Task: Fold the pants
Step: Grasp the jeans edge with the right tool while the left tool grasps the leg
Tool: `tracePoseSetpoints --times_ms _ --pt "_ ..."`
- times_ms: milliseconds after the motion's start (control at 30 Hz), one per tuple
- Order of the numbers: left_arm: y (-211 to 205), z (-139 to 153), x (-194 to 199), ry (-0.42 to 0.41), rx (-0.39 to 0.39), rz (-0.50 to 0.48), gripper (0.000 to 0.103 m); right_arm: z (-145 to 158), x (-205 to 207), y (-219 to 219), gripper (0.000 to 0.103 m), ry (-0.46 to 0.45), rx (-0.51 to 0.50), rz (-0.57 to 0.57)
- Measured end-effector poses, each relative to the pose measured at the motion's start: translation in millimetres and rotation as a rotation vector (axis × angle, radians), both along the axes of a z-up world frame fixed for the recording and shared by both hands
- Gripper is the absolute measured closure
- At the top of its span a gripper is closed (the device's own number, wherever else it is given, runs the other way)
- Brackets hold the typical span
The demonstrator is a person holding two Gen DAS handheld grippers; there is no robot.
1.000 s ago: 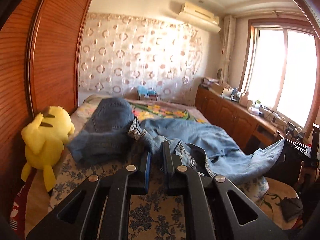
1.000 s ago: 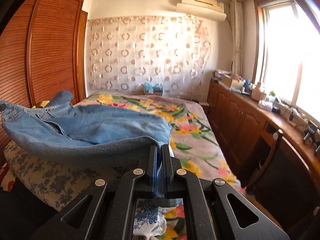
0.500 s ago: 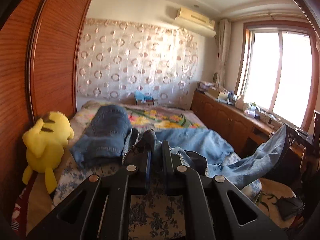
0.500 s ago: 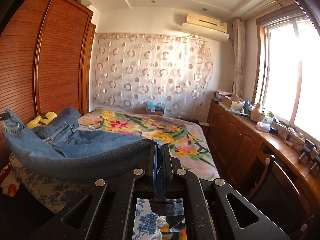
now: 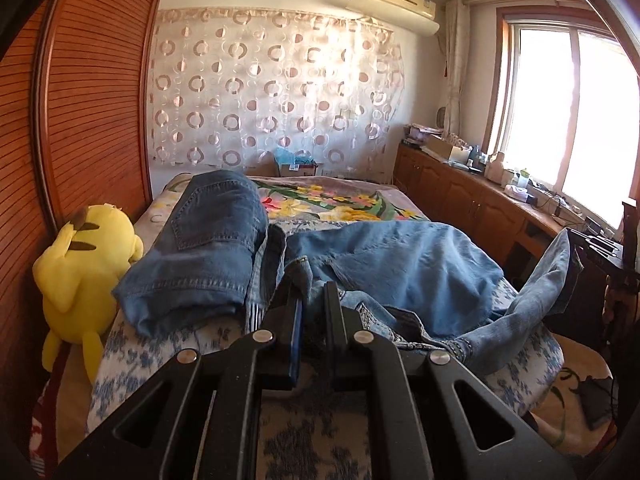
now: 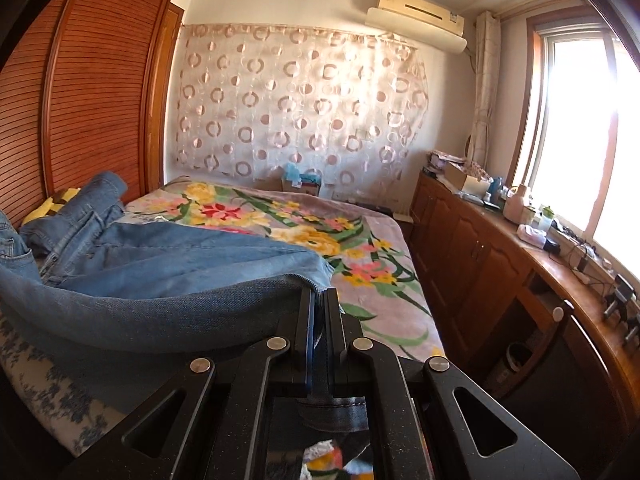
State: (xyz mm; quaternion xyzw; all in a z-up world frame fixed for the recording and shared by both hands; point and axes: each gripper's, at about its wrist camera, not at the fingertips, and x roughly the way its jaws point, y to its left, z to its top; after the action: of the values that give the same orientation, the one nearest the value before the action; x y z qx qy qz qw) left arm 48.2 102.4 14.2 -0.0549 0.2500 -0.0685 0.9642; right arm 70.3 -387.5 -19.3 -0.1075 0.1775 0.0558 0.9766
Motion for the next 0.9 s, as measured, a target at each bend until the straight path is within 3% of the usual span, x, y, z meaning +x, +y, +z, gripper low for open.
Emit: tracePoseSetpoints --times_ms 167,267,567,900 --pt "-2.1 5.4 32.4 -0.005 0.01 0.0 0.093 43.9 19.3 15.1 0.099 -0.03 -0.035 -0.008" --pt "-3.2 13.1 53.4 -0.021 0.016 0.008 0.093 50.1 28.8 21.4 0.099 -0.063 -0.036 -0.014" --pt "-6.0 16.0 120.6 -0.012 0.044 0.032 0.093 27.7 87.4 32.2 0.099 -0.073 -0.032 -0.024" --pt "-1.7 -8.9 179.2 0.073 0.067 0.061 0.093 16.5 172.9 56.9 0.099 -0.013 -0.09 -0.02"
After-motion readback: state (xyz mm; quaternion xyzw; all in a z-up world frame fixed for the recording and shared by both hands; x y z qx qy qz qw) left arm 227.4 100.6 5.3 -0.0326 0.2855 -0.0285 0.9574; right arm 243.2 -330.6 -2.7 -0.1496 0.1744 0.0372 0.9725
